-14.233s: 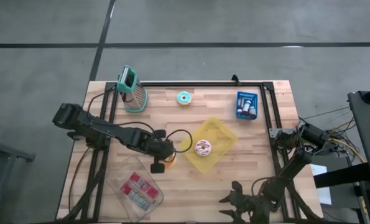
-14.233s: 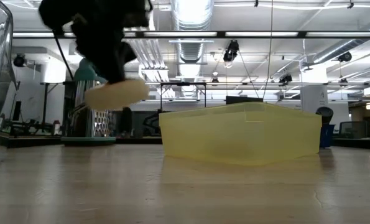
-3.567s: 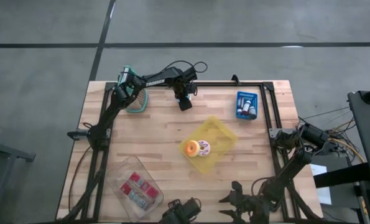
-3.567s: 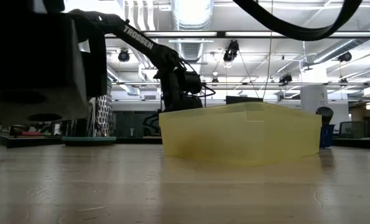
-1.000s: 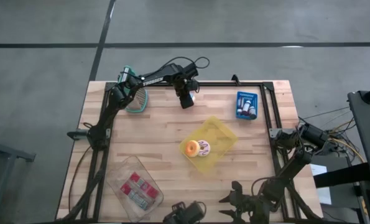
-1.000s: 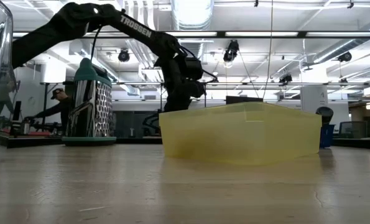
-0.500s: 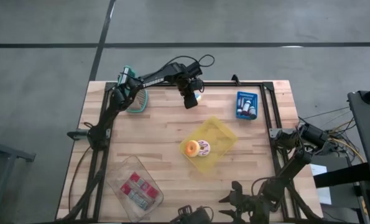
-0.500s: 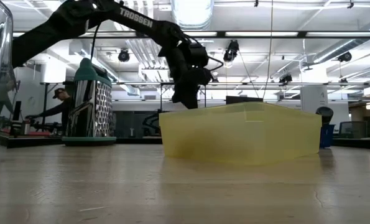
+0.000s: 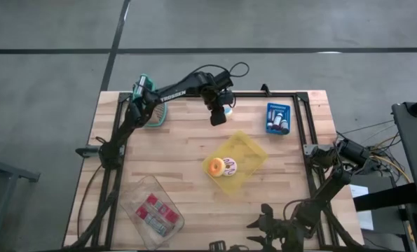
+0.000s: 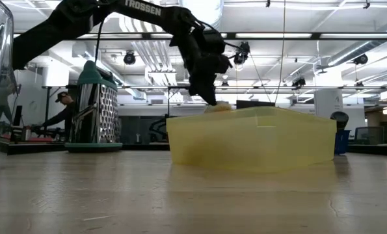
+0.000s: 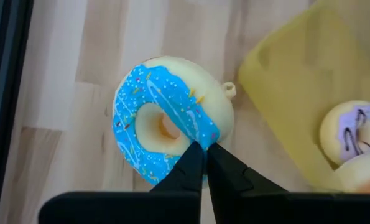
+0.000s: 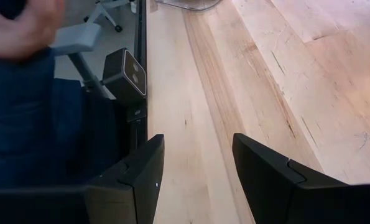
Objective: Pick & Place Food Item
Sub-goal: Put the blue donut into the yellow bin
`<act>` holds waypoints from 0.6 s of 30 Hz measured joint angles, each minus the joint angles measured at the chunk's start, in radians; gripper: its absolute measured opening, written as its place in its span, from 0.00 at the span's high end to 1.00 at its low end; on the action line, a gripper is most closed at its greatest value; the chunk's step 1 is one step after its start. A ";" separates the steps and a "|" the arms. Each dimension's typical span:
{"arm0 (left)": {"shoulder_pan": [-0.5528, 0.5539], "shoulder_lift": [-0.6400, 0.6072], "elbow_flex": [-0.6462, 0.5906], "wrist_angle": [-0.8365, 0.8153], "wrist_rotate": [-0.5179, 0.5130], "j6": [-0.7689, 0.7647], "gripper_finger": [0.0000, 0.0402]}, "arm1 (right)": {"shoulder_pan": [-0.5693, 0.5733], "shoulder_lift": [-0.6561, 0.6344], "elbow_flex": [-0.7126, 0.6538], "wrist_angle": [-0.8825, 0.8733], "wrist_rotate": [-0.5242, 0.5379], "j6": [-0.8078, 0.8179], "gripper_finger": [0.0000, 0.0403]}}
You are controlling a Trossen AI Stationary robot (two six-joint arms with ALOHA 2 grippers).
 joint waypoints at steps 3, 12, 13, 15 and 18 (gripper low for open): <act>-0.018 -0.012 0.006 -0.005 0.000 0.014 0.96 | 0.000 0.000 0.000 0.000 0.000 0.000 0.54; -0.093 -0.078 -0.002 0.002 -0.004 0.064 0.95 | 0.000 0.000 0.000 0.000 0.000 0.000 0.54; -0.104 -0.082 -0.002 0.010 -0.012 0.068 0.95 | 0.000 0.000 0.000 0.000 0.000 0.000 0.54; -0.126 -0.095 -0.002 0.016 -0.035 0.077 0.95 | 0.000 0.000 0.000 0.001 0.000 0.000 0.54; -0.159 -0.112 -0.002 0.030 -0.062 0.081 0.95 | 0.000 0.000 0.000 0.000 0.000 0.000 0.54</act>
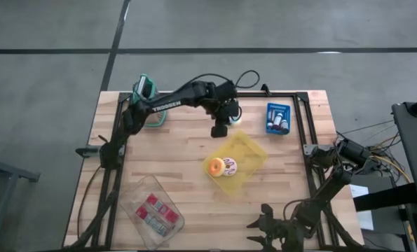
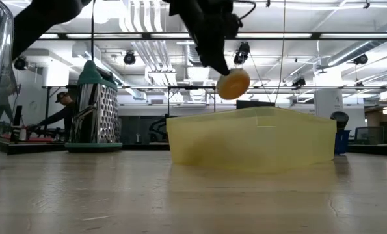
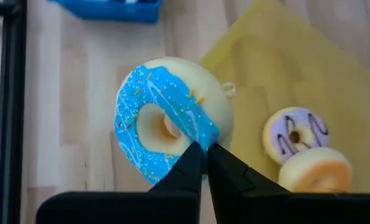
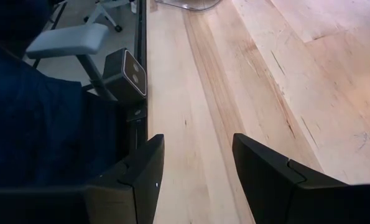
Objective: Pick & Place Food Item
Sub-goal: Put the blue donut into the yellow bin
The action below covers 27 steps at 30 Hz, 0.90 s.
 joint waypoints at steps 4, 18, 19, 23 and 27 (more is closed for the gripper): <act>-0.045 -0.014 0.000 0.010 -0.006 0.009 0.95 | 0.000 0.000 0.000 0.000 0.000 0.000 0.54; -0.229 -0.018 -0.001 0.088 -0.062 0.011 0.95 | 0.000 0.000 0.000 0.000 0.000 0.000 0.54; -0.239 -0.018 -0.001 0.090 -0.071 0.002 0.95 | 0.000 0.000 0.000 0.000 0.000 0.000 0.54; -0.261 -0.018 -0.001 0.090 -0.087 -0.012 0.95 | 0.000 0.000 0.000 0.000 0.000 0.000 0.54; -0.274 -0.013 -0.002 0.100 -0.090 -0.014 0.95 | 0.000 0.000 0.000 0.000 0.000 0.000 0.54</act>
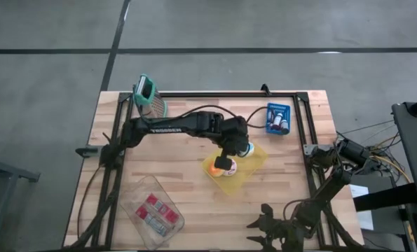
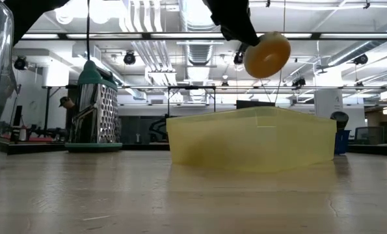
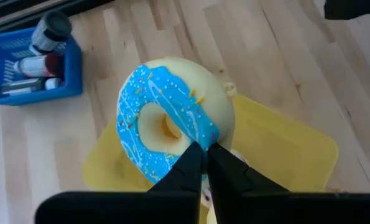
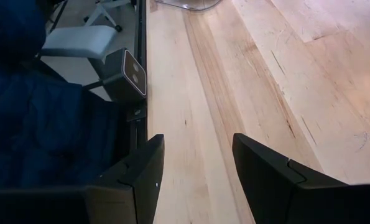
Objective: Pick & Place Food Item
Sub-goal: Put the blue donut into the yellow bin
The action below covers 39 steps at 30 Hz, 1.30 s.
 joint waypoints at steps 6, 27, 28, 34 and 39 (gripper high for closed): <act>-0.015 0.001 -0.082 0.079 0.025 0.055 0.95 | 0.000 0.000 0.000 0.000 0.000 0.000 0.54; 0.013 -0.001 -0.365 0.410 0.017 0.198 0.95 | 0.000 0.000 0.000 0.000 0.000 0.000 0.54; 0.016 -0.001 -0.374 0.418 0.018 0.198 0.95 | 0.000 0.000 0.000 0.000 0.000 0.000 0.54; 0.035 -0.001 -0.436 0.451 0.017 0.190 0.95 | 0.000 0.000 0.000 0.000 0.000 0.000 0.54; 0.046 -0.001 -0.486 0.476 0.018 0.187 0.95 | 0.000 0.000 0.000 0.000 0.000 0.000 0.54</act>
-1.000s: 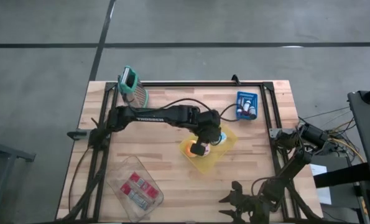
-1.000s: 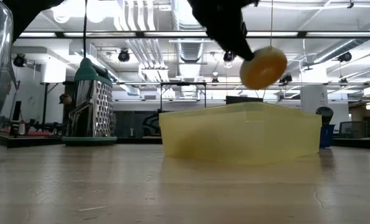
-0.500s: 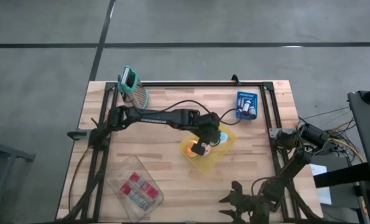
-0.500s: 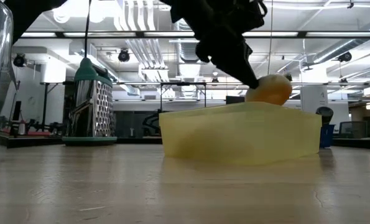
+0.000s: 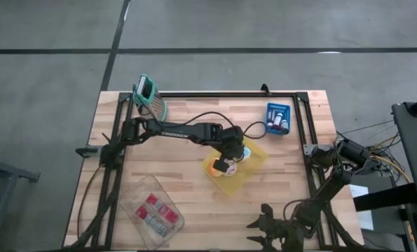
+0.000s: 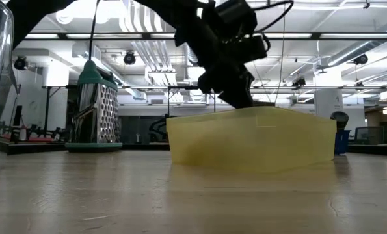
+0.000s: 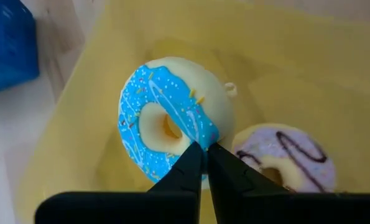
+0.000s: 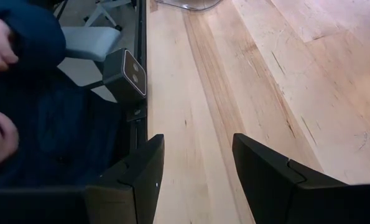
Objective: Pick & Place Food Item
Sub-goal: Put the blue donut into the yellow bin
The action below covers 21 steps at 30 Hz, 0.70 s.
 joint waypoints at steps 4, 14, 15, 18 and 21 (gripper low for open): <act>0.008 0.000 -0.045 0.054 0.000 0.000 0.95 | 0.000 0.000 0.000 0.000 0.000 0.000 0.54; 0.008 0.001 -0.146 0.176 0.000 0.026 0.95 | 0.000 0.000 0.000 0.000 0.000 0.000 0.54; 0.008 0.001 -0.151 0.177 0.000 0.026 0.95 | 0.000 0.000 0.000 0.000 0.000 0.000 0.54; 0.008 0.001 -0.153 0.176 0.000 0.026 0.95 | 0.000 0.000 0.000 0.000 0.000 0.000 0.54; 0.008 0.001 -0.153 0.168 0.000 0.023 0.95 | 0.000 0.000 0.000 0.000 0.000 0.000 0.54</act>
